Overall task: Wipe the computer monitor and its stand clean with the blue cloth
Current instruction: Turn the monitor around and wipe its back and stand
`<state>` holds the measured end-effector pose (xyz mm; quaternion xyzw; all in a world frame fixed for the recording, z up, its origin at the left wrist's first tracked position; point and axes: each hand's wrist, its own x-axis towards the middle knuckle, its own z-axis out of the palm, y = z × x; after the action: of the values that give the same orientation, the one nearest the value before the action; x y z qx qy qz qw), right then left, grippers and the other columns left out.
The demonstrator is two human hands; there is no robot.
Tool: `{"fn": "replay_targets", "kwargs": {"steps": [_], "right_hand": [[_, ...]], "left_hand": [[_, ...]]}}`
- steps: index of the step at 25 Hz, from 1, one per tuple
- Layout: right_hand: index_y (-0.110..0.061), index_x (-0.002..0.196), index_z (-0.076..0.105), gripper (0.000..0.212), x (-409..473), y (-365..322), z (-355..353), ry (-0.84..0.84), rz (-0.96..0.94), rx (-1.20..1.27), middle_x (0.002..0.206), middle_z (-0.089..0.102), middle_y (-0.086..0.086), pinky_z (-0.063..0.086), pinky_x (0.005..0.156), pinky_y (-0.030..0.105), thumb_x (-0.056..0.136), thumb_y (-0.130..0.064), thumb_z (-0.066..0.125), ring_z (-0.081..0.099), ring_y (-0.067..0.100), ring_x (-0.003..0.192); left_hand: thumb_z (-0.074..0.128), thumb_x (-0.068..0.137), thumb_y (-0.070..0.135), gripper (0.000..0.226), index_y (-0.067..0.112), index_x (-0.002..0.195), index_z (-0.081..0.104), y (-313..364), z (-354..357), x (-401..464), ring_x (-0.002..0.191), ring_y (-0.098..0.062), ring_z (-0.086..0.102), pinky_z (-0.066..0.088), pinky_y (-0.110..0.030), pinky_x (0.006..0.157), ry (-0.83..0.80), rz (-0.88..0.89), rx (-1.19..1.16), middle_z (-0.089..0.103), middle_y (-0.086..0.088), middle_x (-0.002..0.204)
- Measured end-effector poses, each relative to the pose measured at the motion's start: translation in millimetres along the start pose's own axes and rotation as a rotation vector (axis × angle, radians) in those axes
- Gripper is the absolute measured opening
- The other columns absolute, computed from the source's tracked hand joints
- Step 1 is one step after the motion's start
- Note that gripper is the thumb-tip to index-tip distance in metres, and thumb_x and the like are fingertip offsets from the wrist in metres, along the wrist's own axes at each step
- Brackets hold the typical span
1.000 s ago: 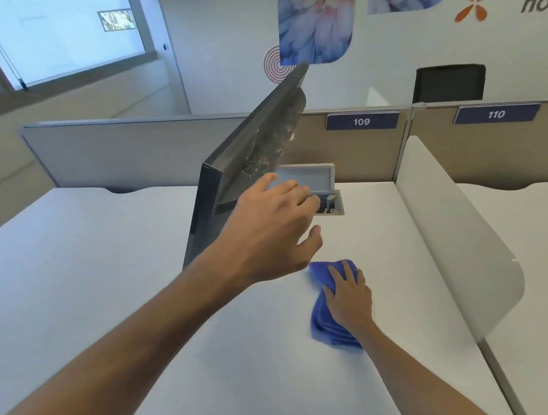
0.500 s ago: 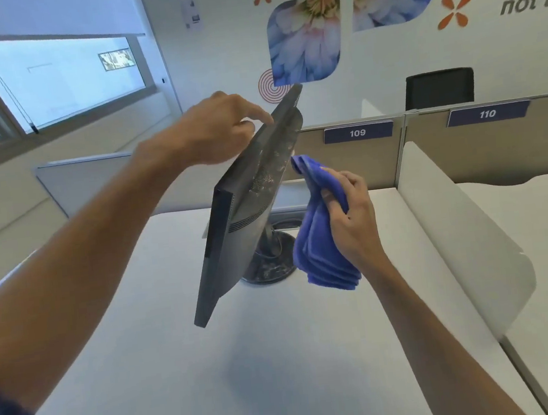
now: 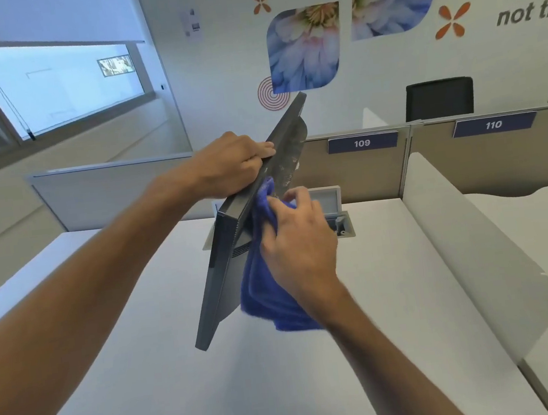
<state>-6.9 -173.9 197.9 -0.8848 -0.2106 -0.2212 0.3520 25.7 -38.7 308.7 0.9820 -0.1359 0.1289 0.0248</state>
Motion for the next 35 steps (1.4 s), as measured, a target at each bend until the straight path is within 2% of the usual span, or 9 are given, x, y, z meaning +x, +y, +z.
{"fn": "replay_targets", "kwargs": {"steps": [3,9,12,15,18,20,24,31,35], "right_hand": [[-0.021,0.108,0.060,0.023,59.4,22.6,12.2,-0.062,0.080,-0.047,0.118,0.048,0.005,0.037,0.074,0.036,0.095,-0.030,0.043,0.048,0.027,0.105],[-0.016,0.123,0.057,0.033,180.7,71.5,37.0,-0.257,0.213,-0.088,0.125,0.051,0.014,0.043,0.091,0.044,0.094,-0.029,0.046,0.050,0.037,0.115],[-0.013,0.114,0.060,0.027,189.0,86.3,24.6,-0.260,0.255,0.177,0.114,0.060,0.014,0.043,0.090,0.039,0.096,-0.026,0.044,0.056,0.035,0.108],[-0.019,0.105,0.061,0.021,149.2,86.1,0.9,-0.063,0.412,0.666,0.107,0.066,0.003,0.050,0.090,0.038,0.094,-0.033,0.053,0.062,0.024,0.103],[-0.021,0.091,0.067,0.018,88.2,60.0,-13.0,0.025,0.366,0.876,0.089,0.070,0.004,0.054,0.083,0.043,0.088,-0.038,0.063,0.065,0.019,0.084],[-0.018,0.096,0.070,0.023,47.6,31.0,-7.1,-0.029,0.277,0.951,0.096,0.071,0.008,0.054,0.087,0.045,0.089,-0.039,0.062,0.064,0.018,0.086],[-0.031,0.149,0.031,0.061,5.0,-11.2,21.6,-0.021,0.147,0.687,0.155,0.027,-0.012,0.025,0.115,0.028,0.091,-0.048,0.042,0.027,0.007,0.138],[-0.023,0.141,0.043,0.048,96.7,36.3,48.7,0.005,0.121,0.492,0.148,0.039,0.002,0.032,0.107,0.038,0.094,-0.031,0.042,0.036,0.028,0.127],[-0.021,0.125,0.054,0.036,154.2,67.1,60.4,0.008,0.171,0.382,0.128,0.052,0.009,0.037,0.095,0.039,0.092,-0.028,0.044,0.046,0.033,0.115]], "left_hand": [[0.023,0.078,0.023,0.061,0.006,0.123,0.061,-0.6,0.4,2.7,0.123,-0.032,0.051,0.036,-0.042,0.106,-0.032,0.045,-0.002,0.058,-0.010,0.134],[0.023,0.081,0.025,0.056,0.007,0.119,0.061,-5.6,3.0,8.7,0.112,-0.036,0.055,0.042,-0.049,0.097,-0.064,0.033,0.055,0.061,-0.016,0.125],[0.024,0.083,0.025,0.054,0.009,0.119,0.061,-7.6,2.9,8.0,0.111,-0.035,0.056,0.043,-0.050,0.097,-0.059,0.037,0.006,0.062,-0.015,0.124],[0.024,0.084,0.021,0.052,0.007,0.119,0.061,-10.1,3.4,5.7,0.109,-0.034,0.057,0.042,-0.050,0.097,-0.025,0.059,-0.019,0.062,-0.015,0.123],[0.026,0.082,0.021,0.054,0.004,0.122,0.058,-13.2,4.4,15.0,0.115,-0.035,0.053,0.038,-0.048,0.100,-0.024,0.017,0.013,0.057,-0.015,0.130],[0.027,0.082,0.023,0.048,0.006,0.113,0.060,-15.4,2.7,25.7,0.113,-0.032,0.052,0.038,-0.046,0.098,-0.059,0.028,0.024,0.059,-0.014,0.123],[0.028,0.084,0.025,0.033,0.011,0.088,0.058,-25.4,0.9,44.7,0.096,-0.026,0.053,0.040,-0.042,0.090,-0.106,0.050,0.028,0.061,-0.007,0.105],[0.024,0.075,0.039,0.052,0.017,0.097,0.066,-37.6,10.2,51.1,0.093,-0.030,0.058,0.048,-0.045,0.081,0.029,0.035,0.124,0.066,-0.007,0.109],[0.037,0.075,0.046,0.047,0.014,0.088,0.069,-29.1,11.1,95.4,0.086,-0.034,0.060,0.050,-0.039,0.076,0.224,-0.170,0.218,0.068,-0.011,0.098]]}}
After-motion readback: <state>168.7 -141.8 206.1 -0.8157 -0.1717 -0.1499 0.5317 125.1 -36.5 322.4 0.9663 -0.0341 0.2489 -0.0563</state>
